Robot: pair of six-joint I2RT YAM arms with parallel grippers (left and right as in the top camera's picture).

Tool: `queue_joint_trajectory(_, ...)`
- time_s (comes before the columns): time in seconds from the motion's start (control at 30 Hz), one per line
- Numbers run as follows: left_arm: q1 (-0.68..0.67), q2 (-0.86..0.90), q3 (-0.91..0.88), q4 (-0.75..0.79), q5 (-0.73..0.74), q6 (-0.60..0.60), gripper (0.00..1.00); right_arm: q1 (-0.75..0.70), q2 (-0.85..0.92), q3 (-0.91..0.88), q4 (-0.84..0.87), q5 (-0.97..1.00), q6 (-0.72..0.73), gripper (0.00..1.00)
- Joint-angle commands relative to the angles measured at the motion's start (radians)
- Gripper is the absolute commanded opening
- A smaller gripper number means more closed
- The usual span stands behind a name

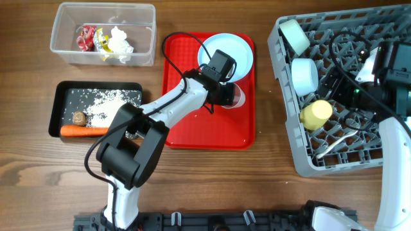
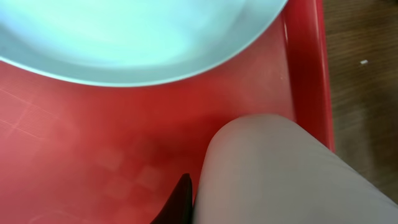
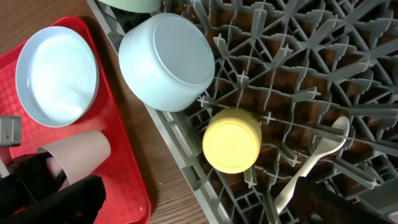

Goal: Sort waste into correct bins and load items into the dishwasher rack
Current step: 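Grasp the pink cup on the red tray with the left gripper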

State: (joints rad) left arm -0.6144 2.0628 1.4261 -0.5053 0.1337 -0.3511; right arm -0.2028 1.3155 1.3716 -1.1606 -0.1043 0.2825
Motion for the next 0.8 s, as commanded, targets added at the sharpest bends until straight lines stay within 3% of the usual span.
queue_joint_trajectory(0.0,0.008,-0.087,0.003,-0.011,0.096,-0.023,0.04,0.003,0.003,-0.010,0.000,-0.036,-0.021,1.00)
queue_joint_trajectory(0.23,0.107,-0.256,0.003,-0.070,0.360,-0.023,0.04,0.003,0.003,-0.075,0.053,-0.319,-0.189,1.00)
queue_joint_trajectory(0.43,0.270,-0.311,0.003,-0.076,0.781,0.057,0.04,0.003,0.003,-0.137,0.142,-0.731,-0.368,1.00)
queue_joint_trajectory(0.57,0.364,-0.303,0.002,-0.099,1.040,0.142,0.04,0.005,0.003,-0.194,0.249,-0.988,-0.437,1.00)
queue_joint_trajectory(0.77,0.393,-0.301,0.001,-0.101,1.260,0.243,0.04,0.039,0.006,-0.320,0.517,-1.318,-0.435,1.00)
